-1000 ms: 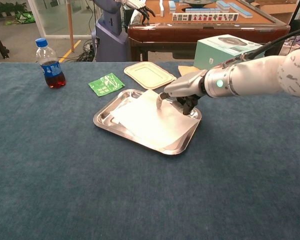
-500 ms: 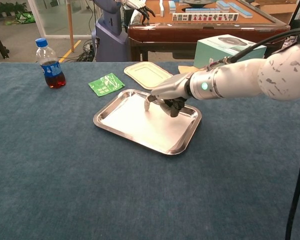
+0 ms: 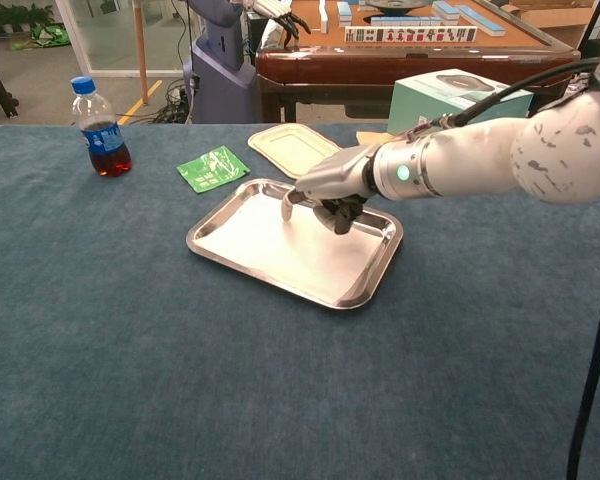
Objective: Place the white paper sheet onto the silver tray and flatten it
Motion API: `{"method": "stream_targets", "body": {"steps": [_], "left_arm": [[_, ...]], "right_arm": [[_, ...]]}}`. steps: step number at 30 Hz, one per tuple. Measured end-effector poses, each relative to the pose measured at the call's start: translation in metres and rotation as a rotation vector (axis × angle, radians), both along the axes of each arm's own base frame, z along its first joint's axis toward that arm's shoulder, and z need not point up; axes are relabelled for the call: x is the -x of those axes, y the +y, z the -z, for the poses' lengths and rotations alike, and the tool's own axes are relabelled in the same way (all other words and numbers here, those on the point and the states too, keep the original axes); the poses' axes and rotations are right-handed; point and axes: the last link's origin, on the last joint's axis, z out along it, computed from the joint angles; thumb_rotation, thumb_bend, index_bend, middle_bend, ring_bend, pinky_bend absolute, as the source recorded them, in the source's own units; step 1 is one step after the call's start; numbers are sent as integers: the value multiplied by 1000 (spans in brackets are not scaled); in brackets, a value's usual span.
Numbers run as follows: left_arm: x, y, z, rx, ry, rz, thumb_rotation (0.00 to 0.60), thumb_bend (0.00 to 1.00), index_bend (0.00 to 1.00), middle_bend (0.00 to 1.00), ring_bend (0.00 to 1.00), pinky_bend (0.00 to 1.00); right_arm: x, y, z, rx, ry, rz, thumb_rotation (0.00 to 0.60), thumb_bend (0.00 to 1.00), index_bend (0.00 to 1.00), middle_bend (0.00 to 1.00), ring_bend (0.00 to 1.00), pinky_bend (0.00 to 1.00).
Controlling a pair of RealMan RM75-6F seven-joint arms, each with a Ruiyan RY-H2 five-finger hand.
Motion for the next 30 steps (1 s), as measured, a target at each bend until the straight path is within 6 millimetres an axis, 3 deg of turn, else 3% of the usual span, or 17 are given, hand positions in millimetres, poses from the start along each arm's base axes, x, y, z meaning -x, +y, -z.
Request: {"method": "stream_targets", "body": {"steps": [7, 13, 18, 21, 30], "left_arm": [[1, -1, 0, 0, 2, -4, 600, 218, 222, 179, 170, 112], [-2, 1, 2, 9, 4, 3, 600, 218, 222, 178, 170, 112], [-5, 4, 4, 19, 3, 12, 600, 218, 222, 179, 170, 112], [-6, 6, 6, 23, 3, 17, 600, 218, 222, 178, 170, 112], [-6, 6, 6, 24, 5, 13, 600, 218, 222, 179, 170, 112]], "right_arm": [[-4, 13, -15, -9, -41, -39, 600, 1000, 169, 1000, 1000, 1000], [-2, 43, -36, -59, -62, -101, 600, 1000, 169, 1000, 1000, 1000], [14, 67, -53, -93, -41, -137, 600, 1000, 169, 1000, 1000, 1000], [26, 76, -54, -115, -21, -136, 600, 1000, 169, 1000, 1000, 1000], [34, 81, -43, -145, -4, -128, 600, 1000, 169, 1000, 1000, 1000]]}}
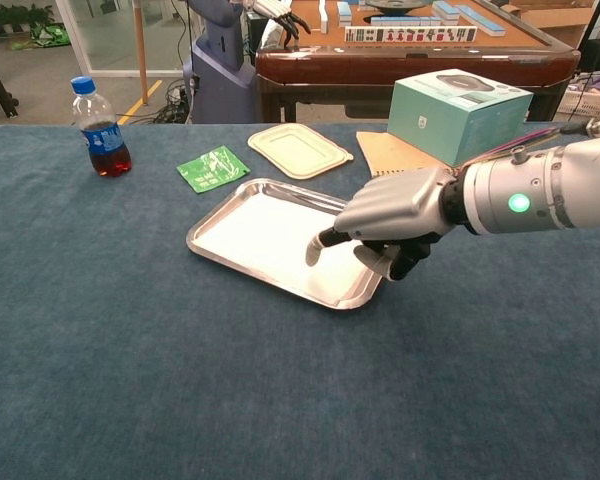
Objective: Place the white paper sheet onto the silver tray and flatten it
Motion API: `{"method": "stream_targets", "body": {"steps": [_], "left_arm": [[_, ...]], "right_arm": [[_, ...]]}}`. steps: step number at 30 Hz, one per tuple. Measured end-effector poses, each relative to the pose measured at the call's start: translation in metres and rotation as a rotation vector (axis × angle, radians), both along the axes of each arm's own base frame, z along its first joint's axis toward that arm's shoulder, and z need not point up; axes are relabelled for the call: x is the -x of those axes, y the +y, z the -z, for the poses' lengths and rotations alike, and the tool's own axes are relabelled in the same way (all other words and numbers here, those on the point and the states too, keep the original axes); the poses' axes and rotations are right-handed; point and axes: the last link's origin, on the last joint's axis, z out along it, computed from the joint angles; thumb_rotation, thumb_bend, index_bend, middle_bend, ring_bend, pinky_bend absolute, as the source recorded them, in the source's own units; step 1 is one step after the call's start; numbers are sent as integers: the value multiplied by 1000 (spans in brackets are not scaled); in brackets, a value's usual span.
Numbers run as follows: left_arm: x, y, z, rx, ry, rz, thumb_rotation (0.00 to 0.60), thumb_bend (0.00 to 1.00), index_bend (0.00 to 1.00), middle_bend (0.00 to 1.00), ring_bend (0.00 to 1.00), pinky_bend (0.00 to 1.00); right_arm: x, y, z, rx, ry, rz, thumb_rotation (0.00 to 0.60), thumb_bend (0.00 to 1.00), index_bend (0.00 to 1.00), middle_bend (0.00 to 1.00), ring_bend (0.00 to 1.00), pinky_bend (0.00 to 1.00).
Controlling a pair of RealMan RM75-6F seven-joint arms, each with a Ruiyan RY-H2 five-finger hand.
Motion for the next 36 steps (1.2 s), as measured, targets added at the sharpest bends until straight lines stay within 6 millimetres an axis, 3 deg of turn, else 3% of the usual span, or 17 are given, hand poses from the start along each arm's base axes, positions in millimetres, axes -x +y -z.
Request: {"method": "stream_targets", "body": {"steps": [13, 36], "left_arm": [[2, -2, -1, -3, 2, -10, 600, 218, 222, 179, 170, 112], [1, -1, 1, 4, 4, -5, 600, 218, 222, 178, 170, 112]], "right_arm": [[5, -3, 18, -20, 28, 1, 600, 1000, 169, 1000, 1000, 1000], [16, -6, 11, 13, 33, 19, 600, 1000, 169, 1000, 1000, 1000]]}}
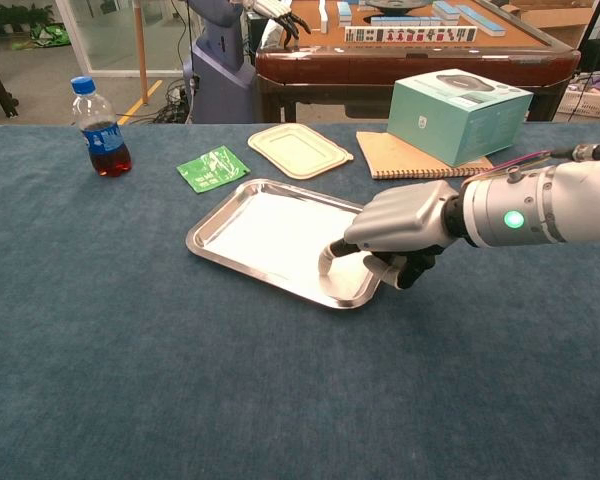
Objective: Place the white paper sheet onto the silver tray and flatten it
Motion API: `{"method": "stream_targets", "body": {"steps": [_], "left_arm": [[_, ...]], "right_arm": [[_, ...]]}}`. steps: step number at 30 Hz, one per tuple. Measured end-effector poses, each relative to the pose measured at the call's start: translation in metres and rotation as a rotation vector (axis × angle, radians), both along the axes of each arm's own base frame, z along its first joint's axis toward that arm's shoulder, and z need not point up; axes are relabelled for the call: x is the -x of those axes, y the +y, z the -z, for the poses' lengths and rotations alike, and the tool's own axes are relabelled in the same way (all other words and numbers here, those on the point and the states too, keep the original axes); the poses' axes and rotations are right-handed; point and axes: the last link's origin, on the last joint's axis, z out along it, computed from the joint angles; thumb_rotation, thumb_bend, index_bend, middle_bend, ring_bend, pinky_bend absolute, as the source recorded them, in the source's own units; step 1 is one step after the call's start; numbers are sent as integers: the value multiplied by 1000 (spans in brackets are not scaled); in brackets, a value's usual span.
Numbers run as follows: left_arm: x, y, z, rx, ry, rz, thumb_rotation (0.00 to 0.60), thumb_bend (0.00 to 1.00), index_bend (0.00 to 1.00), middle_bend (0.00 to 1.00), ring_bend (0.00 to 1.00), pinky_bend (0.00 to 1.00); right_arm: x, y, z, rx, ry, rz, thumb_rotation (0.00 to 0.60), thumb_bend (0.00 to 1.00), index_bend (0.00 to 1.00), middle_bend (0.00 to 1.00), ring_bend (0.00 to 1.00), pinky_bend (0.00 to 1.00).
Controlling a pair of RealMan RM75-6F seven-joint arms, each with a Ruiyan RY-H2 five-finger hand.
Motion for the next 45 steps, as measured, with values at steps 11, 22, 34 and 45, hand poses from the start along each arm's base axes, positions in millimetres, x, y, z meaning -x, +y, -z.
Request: {"method": "stream_targets", "body": {"steps": [11, 22, 34, 45], "left_arm": [[-1, 4, -2, -3, 3, 6, 600, 218, 222, 179, 170, 112], [-2, 14, -3, -5, 1, 24, 600, 218, 222, 179, 170, 112], [-7, 29, -2, -9, -2, 61, 600, 218, 222, 179, 169, 111], [-12, 31, -2, -15, -8, 93, 600, 218, 221, 179, 168, 112]], "right_arm": [[-9, 0, -29, 65, -108, -8, 600, 1000, 145, 1000, 1000, 1000], [24, 6, -98, 330, -252, 111, 600, 729, 117, 789, 751, 905], [92, 41, -161, 621, -310, 344, 600, 537, 97, 343, 302, 529], [135, 94, -186, 791, -327, 445, 600, 501, 96, 263, 205, 426]]}}
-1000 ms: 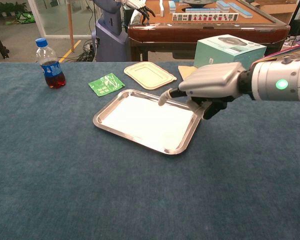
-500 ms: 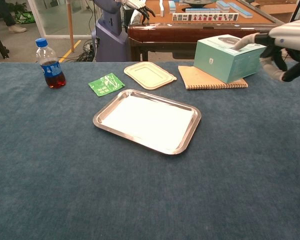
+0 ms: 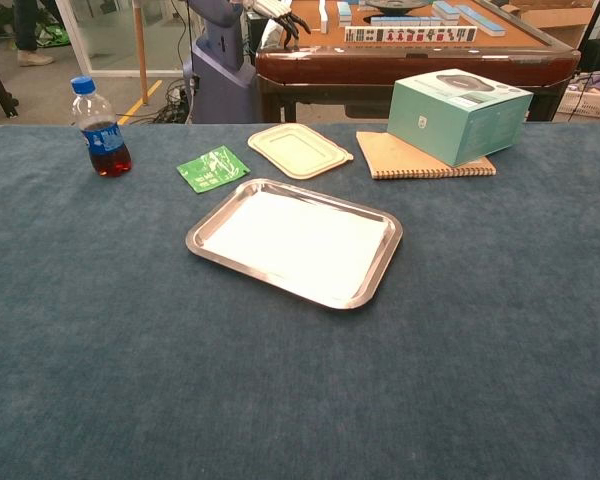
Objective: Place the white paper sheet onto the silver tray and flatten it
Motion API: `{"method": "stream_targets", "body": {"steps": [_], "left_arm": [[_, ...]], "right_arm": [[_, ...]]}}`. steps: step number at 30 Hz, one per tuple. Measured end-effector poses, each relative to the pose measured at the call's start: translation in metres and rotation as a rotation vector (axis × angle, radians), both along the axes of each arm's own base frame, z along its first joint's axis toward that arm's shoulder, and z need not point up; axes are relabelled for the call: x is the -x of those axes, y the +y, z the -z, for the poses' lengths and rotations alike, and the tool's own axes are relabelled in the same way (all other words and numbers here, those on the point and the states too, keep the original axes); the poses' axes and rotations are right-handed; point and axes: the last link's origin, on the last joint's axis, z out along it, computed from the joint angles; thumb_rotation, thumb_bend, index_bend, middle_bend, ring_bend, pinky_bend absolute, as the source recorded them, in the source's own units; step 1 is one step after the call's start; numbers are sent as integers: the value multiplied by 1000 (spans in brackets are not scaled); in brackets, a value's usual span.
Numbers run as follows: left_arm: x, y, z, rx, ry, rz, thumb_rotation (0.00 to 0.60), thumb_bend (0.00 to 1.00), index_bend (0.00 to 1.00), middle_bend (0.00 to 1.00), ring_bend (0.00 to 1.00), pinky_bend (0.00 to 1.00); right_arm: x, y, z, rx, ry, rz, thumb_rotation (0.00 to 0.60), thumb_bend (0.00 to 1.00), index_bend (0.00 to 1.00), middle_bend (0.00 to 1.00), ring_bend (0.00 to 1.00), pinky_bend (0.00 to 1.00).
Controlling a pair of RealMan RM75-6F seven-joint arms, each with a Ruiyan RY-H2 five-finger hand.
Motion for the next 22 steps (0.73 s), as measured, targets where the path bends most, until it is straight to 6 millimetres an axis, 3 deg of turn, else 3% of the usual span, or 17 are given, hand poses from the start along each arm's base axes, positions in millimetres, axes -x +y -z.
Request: {"method": "stream_targets", "body": {"steps": [8, 22], "left_arm": [[-6, -4, 2, 11, -6, 23, 600, 218, 221, 178, 169, 112], [-11, -12, 0, 40, 14, 54, 600, 218, 221, 178, 168, 112]], "right_arm": [[10, 39, -12, 38, -16, 30, 600, 500, 96, 263, 205, 425], [16, 62, -17, 59, -34, 13, 600, 501, 96, 263, 205, 422]]}}
